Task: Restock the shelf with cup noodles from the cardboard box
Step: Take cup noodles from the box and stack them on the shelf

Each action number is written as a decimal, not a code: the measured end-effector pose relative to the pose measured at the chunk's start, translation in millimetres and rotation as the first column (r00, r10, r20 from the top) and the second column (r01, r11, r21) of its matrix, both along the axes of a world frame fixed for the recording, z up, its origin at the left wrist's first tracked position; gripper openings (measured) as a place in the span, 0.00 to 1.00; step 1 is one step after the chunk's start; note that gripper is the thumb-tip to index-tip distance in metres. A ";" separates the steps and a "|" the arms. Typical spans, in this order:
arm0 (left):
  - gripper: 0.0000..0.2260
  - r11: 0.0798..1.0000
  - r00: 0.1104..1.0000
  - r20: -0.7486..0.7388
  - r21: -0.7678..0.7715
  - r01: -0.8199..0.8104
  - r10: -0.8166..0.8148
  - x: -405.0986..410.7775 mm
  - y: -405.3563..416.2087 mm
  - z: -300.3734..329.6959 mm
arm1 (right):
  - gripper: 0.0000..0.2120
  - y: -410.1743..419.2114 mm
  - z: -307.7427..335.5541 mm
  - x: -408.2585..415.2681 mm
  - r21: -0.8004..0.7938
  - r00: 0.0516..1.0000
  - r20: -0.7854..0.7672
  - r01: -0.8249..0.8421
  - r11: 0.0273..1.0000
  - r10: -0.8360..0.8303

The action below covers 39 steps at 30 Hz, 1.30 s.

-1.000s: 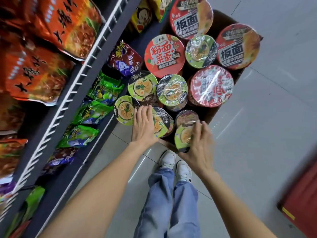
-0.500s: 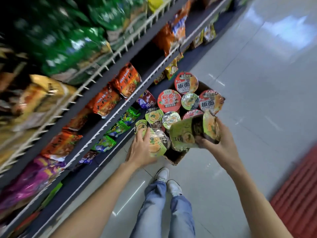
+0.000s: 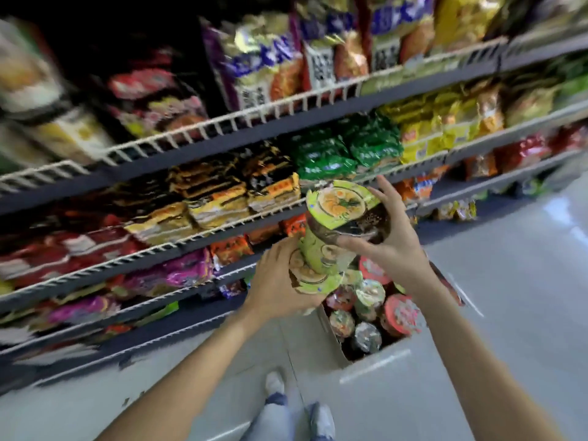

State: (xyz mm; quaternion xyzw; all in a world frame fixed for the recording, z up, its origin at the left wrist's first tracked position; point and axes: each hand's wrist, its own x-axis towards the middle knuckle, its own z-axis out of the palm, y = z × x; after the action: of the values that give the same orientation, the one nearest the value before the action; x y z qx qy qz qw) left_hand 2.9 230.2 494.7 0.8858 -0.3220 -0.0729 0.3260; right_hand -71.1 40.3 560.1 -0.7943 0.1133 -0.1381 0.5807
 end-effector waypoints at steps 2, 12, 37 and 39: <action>0.43 0.986 0.994 -0.043 -0.133 -0.103 0.098 -3.4 26.9 23.8 | 0.49 22.5 14.9 9.8 0.168 0.993 0.102 -0.081 0.982 0.065; 0.46 0.771 0.902 -0.040 -0.503 -0.390 0.430 6.9 199.6 138.0 | 0.60 201.3 102.4 103.2 0.180 0.919 0.286 -0.329 0.927 0.271; 0.48 0.585 0.373 0.452 -0.585 -0.561 0.810 216.9 657.5 418.0 | 0.43 681.6 382.9 367.4 0.027 0.563 0.561 -0.745 0.666 0.607; 0.48 0.555 0.355 0.428 -0.589 -0.588 0.831 242.9 672.1 423.9 | 0.41 704.9 395.2 391.4 0.032 0.569 0.578 -0.732 0.681 0.585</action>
State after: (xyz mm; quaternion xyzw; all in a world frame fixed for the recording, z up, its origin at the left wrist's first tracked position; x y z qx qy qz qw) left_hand 245.9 902.4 918.6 0.8262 0.0015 0.4571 0.3294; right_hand 320.3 745.1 955.2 -0.6219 -0.3390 -0.1034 0.6983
